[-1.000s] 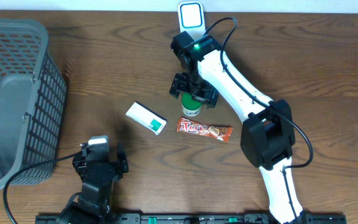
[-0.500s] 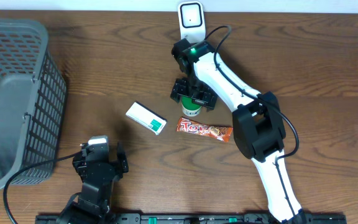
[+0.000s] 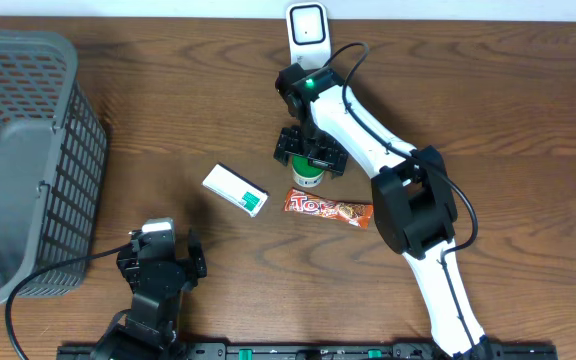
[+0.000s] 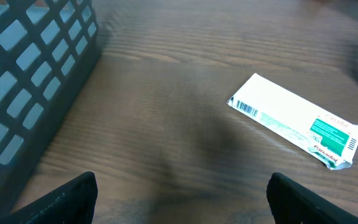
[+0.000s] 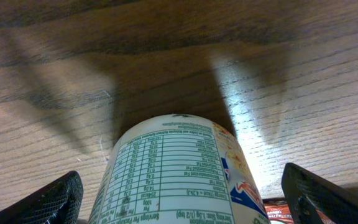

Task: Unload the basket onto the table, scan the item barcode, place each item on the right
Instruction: 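Reach the right gripper down and grasp the green-capped bottle, then lift the bottle with the right gripper toward the scanner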

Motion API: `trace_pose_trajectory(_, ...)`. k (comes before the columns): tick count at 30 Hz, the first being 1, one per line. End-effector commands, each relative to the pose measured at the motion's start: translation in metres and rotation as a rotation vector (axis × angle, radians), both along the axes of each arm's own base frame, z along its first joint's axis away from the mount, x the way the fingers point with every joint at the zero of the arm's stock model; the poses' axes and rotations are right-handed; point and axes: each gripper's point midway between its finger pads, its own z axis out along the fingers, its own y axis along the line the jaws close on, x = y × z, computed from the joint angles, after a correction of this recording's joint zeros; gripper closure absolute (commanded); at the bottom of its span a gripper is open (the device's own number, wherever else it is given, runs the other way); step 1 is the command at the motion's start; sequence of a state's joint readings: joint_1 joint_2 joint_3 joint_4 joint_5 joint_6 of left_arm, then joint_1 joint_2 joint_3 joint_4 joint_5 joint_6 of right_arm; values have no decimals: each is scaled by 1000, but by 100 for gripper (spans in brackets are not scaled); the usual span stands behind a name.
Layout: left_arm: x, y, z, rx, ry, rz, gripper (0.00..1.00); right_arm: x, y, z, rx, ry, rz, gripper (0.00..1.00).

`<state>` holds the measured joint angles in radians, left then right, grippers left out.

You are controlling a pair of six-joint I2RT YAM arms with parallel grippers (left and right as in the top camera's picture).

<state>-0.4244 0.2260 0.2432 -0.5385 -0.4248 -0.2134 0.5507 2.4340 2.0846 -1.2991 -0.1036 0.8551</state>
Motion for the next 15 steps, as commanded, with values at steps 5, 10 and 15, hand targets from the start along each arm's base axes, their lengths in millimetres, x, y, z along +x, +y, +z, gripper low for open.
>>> trace_pose_trajectory(5, 0, 3, 3, -5, -12, 18, 12, -5, 4, -10, -10, 20, 8, 4)
trace_pose_trajectory(10, 0, 3, 3, -5, -12, 18, 12, -7, 3, -18, -20, 36, 10, 4)
trace_pose_trajectory(15, 0, 3, 2, -5, -12, 18, 13, -12, 1, -31, -39, 65, 11, 11)
